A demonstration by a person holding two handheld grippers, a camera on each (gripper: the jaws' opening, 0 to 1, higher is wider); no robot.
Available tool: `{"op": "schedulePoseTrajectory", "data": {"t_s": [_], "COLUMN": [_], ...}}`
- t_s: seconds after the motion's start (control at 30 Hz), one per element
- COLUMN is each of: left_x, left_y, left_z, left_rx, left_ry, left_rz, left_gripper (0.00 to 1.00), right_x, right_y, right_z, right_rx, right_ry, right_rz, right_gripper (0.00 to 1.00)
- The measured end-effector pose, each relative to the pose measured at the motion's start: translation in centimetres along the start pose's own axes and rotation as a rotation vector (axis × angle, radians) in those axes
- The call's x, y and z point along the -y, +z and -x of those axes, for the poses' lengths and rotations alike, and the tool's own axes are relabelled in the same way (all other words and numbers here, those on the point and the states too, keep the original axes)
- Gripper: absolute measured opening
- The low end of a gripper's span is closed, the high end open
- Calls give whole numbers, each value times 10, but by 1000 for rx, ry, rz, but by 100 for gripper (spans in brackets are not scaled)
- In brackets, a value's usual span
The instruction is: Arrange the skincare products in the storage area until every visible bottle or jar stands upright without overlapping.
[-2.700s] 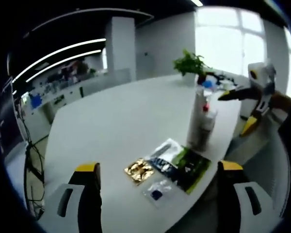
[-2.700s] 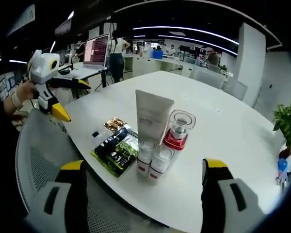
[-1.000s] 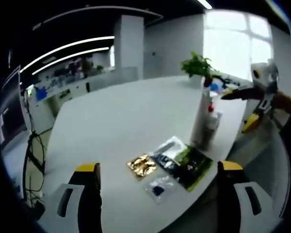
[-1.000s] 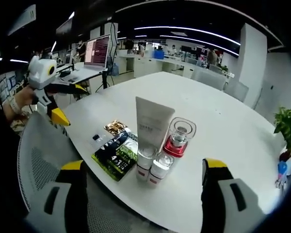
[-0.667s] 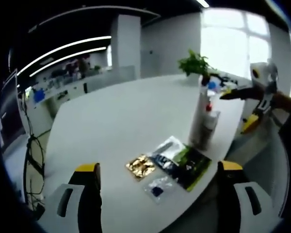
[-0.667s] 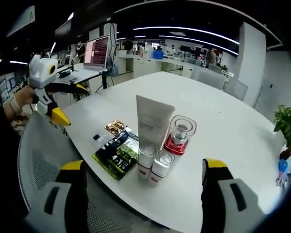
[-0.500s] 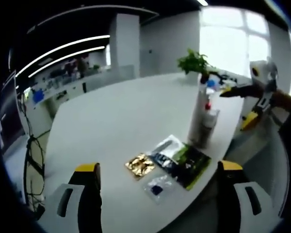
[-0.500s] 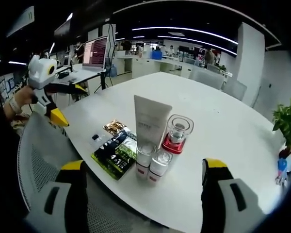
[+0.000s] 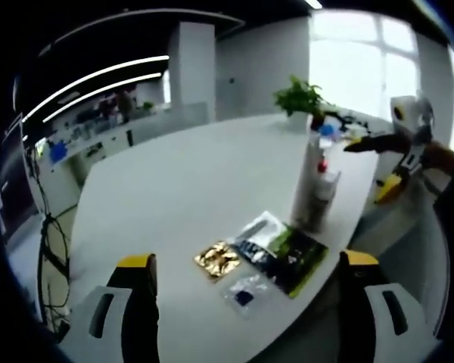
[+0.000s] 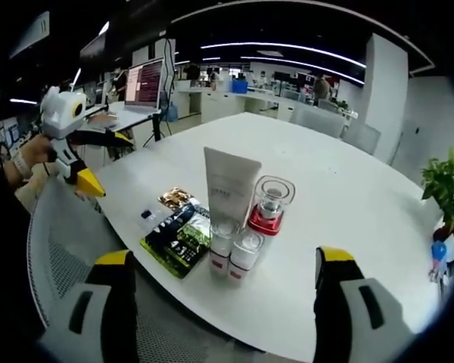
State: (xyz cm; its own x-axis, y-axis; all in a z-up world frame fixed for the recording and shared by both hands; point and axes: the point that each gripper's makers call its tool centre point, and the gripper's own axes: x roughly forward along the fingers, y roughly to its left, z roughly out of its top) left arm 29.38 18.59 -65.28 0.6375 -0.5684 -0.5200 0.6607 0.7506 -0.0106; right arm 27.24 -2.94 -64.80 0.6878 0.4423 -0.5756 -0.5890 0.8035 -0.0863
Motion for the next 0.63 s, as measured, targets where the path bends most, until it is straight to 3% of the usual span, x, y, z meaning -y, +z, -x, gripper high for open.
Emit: {"op": "schedulePoseTrajectory", "data": {"t_s": [0.63], "left_x": [2], "left_y": [-8], "left_z": [-2], "left_rx": [-41], "left_ry": [-11], "left_rz": [-8], "left_gripper": [97], "right_x": [-2], "right_y": [-3], "right_z": [-2], "right_rx": [-8], "right_ry": [15], "right_rz": [3], "right_gripper": [99]}}
